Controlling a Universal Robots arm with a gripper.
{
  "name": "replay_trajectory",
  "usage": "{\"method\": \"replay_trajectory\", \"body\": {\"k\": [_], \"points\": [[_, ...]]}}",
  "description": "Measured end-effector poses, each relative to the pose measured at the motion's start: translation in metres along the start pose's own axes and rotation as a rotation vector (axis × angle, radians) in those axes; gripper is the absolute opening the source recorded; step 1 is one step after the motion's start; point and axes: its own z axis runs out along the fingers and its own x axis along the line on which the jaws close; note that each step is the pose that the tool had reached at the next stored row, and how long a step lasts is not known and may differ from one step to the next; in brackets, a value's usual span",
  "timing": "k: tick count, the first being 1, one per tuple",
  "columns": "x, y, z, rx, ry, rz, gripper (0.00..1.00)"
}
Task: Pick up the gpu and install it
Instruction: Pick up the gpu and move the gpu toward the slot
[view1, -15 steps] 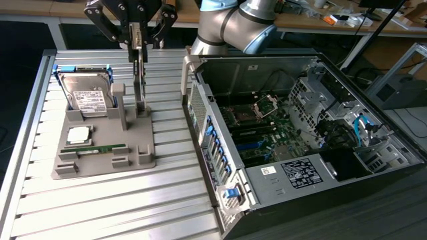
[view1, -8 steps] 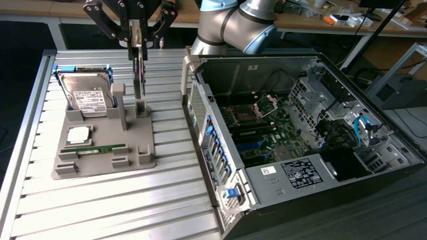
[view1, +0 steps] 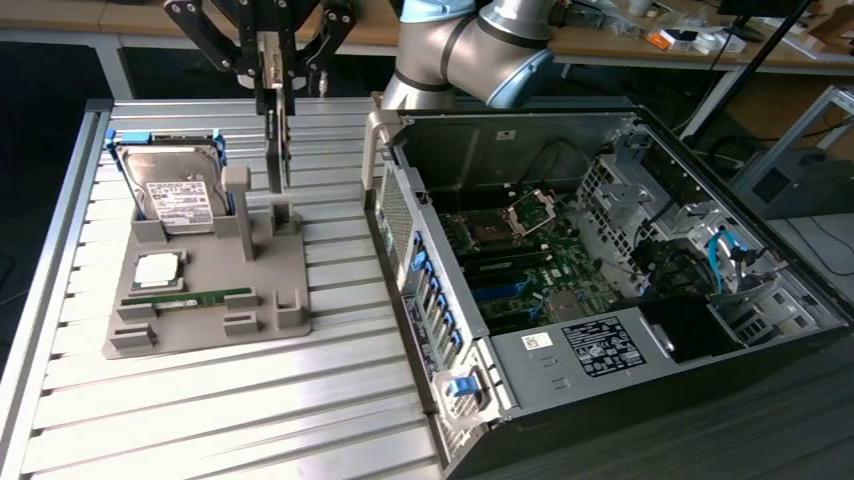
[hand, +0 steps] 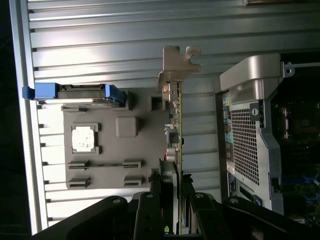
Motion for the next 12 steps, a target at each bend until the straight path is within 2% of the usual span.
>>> {"method": "replay_trajectory", "body": {"k": [12], "points": [[-0.0002,0.0003,-0.0075,-0.0001,-0.0001,0.000,0.27]]}}
